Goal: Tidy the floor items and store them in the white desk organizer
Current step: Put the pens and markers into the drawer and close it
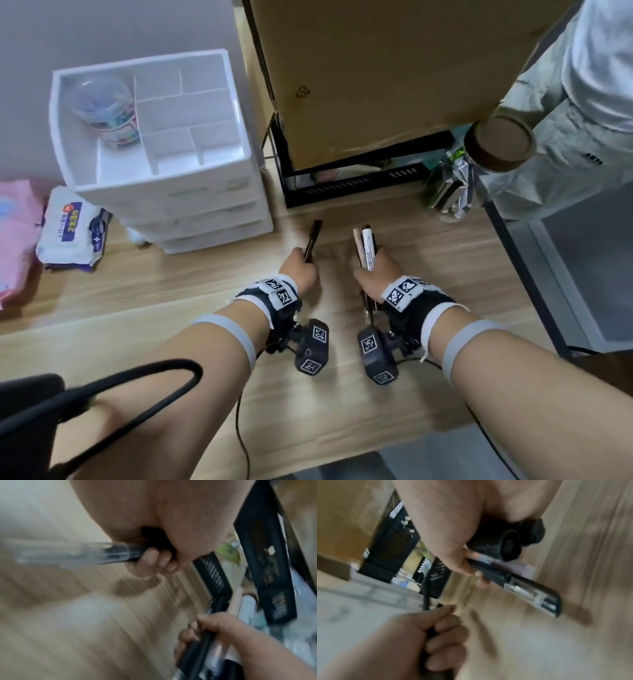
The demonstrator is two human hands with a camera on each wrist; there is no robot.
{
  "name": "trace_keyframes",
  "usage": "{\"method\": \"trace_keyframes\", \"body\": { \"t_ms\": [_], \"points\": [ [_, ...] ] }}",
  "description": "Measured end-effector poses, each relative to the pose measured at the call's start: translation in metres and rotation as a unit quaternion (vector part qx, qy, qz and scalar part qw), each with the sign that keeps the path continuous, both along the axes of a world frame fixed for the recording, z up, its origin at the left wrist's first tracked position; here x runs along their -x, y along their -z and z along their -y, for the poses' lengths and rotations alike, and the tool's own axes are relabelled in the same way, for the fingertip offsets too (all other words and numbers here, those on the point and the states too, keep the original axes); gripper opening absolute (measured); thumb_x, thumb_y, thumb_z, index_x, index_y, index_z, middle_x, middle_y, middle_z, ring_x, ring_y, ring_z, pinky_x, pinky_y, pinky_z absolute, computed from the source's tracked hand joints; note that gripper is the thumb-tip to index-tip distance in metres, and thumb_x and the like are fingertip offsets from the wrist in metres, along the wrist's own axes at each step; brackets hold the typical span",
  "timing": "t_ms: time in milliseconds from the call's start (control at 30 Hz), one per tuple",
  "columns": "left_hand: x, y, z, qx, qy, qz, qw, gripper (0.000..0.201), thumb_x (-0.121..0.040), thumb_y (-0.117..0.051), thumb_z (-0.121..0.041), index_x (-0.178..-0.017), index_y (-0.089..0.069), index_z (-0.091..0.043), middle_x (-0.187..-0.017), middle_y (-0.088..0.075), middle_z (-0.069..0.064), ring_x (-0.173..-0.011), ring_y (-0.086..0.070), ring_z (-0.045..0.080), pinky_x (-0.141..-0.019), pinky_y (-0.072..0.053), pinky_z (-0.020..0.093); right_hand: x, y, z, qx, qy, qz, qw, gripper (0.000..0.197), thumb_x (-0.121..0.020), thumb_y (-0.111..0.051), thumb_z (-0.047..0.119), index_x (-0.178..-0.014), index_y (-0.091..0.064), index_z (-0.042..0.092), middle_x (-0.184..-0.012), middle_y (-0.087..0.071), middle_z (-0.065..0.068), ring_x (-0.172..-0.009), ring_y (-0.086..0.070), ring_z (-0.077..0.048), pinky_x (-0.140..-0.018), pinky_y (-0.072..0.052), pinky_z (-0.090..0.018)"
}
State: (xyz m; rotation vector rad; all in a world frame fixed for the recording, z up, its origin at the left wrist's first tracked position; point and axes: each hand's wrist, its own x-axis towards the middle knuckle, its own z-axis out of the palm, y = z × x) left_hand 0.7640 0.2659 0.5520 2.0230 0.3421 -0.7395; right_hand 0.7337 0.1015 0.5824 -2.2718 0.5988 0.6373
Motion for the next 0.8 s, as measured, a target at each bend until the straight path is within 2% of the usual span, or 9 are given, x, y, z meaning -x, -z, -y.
{"method": "trace_keyframes", "body": {
  "t_ms": [33,100,167,267,333,400,533,667,800],
  "points": [
    [0.006,-0.005,-0.004,0.103,-0.047,-0.043,0.993,0.027,-0.101,-0.048,-0.026,-0.116,-0.048,-0.003,-0.070,-0.052,0.007,-0.052,-0.049,0.021,-0.045,-0.044,0.031,-0.002,-0.007,-0.008,-0.047,0.019,0.016,0.999,0.032,-0.088,-0.059,0.025,-0.114,-0.047,0.010,-0.084,-0.063,-0.008,-0.064,-0.063,-0.023,-0.051,-0.048,-0.023],
    [0.019,-0.023,-0.015,0.235,-0.091,-0.090,0.964,0.046,-0.096,-0.054,-0.050,-0.107,-0.055,-0.005,-0.058,-0.036,-0.003,-0.044,-0.031,0.013,-0.039,-0.027,0.021,-0.007,-0.021,-0.032,-0.109,0.031,0.055,0.992,0.030,-0.085,-0.061,0.026,-0.109,-0.053,0.009,-0.077,-0.065,-0.006,-0.060,-0.062,-0.020,-0.049,-0.048,-0.025],
    [0.026,-0.040,-0.024,0.270,-0.068,-0.090,0.956,0.066,-0.077,-0.057,-0.076,-0.093,-0.056,-0.012,-0.057,-0.034,-0.005,-0.046,-0.028,0.012,-0.041,-0.025,0.021,-0.011,-0.036,-0.060,-0.122,-0.010,0.084,0.989,0.028,-0.086,-0.059,0.024,-0.108,-0.058,0.006,-0.077,-0.063,-0.004,-0.064,-0.061,-0.019,-0.051,-0.042,-0.023],
    [0.023,-0.054,-0.048,0.254,-0.059,-0.093,0.961,0.081,-0.052,-0.061,-0.091,-0.080,-0.057,-0.015,-0.056,-0.047,0.004,-0.044,-0.040,0.017,-0.044,-0.033,0.023,-0.013,-0.048,-0.103,-0.090,-0.091,0.078,0.989,0.020,-0.090,-0.051,0.018,-0.108,-0.053,0.010,-0.084,-0.062,-0.006,-0.069,-0.059,-0.022,-0.048,-0.037,-0.022],
    [0.021,-0.057,-0.072,0.252,-0.070,-0.113,0.958,0.096,-0.041,-0.069,-0.090,-0.091,-0.065,-0.008,-0.067,-0.058,0.015,-0.052,-0.052,0.025,-0.049,-0.043,0.027,-0.013,-0.049,-0.131,-0.077,-0.136,0.084,0.984,0.021,-0.088,-0.049,0.016,-0.109,-0.053,0.011,-0.092,-0.064,-0.009,-0.073,-0.061,-0.023,-0.049,-0.040,-0.023],
    [0.022,-0.063,-0.095,0.269,-0.081,-0.134,0.950,0.101,-0.047,-0.070,-0.087,-0.107,-0.066,-0.004,-0.079,-0.062,0.021,-0.062,-0.059,0.029,-0.055,-0.051,0.031,-0.011,-0.051,-0.154,-0.078,-0.152,0.099,0.980,0.026,-0.088,-0.047,0.014,-0.112,-0.056,0.010,-0.103,-0.062,-0.010,-0.075,-0.060,-0.021,-0.054,-0.042,-0.024],
    [0.024,-0.074,-0.129,0.268,-0.073,-0.113,0.954,0.054,-0.095,-0.043,-0.061,-0.091,-0.062,-0.011,-0.058,-0.062,0.009,-0.046,-0.056,0.019,-0.044,-0.047,0.022,-0.011,-0.053,-0.187,-0.070,-0.183,0.101,0.976,0.038,-0.093,-0.048,0.015,-0.130,-0.051,0.006,-0.125,-0.044,-0.013,-0.104,-0.057,-0.030,-0.086,-0.045,-0.027],
    [0.024,-0.073,-0.154,0.215,-0.092,-0.055,0.971,0.051,-0.097,-0.041,-0.058,-0.085,-0.060,-0.012,-0.043,-0.054,0.002,-0.035,-0.048,0.016,-0.041,-0.038,0.024,-0.014,-0.050,-0.213,-0.061,-0.206,0.094,0.972,0.035,-0.092,-0.048,0.016,-0.125,-0.052,0.007,-0.120,-0.041,-0.012,-0.113,-0.052,-0.030,-0.094,-0.041,-0.027],
    [0.026,-0.067,-0.175,0.261,-0.147,-0.089,0.950,0.047,-0.095,-0.055,-0.048,-0.101,-0.064,-0.002,-0.058,-0.066,0.008,-0.048,-0.062,0.021,-0.052,-0.058,0.035,-0.013,-0.042,-0.230,0.061,-0.270,0.108,0.955,0.042,-0.088,-0.047,0.036,-0.127,-0.050,0.019,-0.119,-0.041,-0.006,-0.119,-0.041,-0.026,-0.102,-0.034,-0.040]
  ]
}}
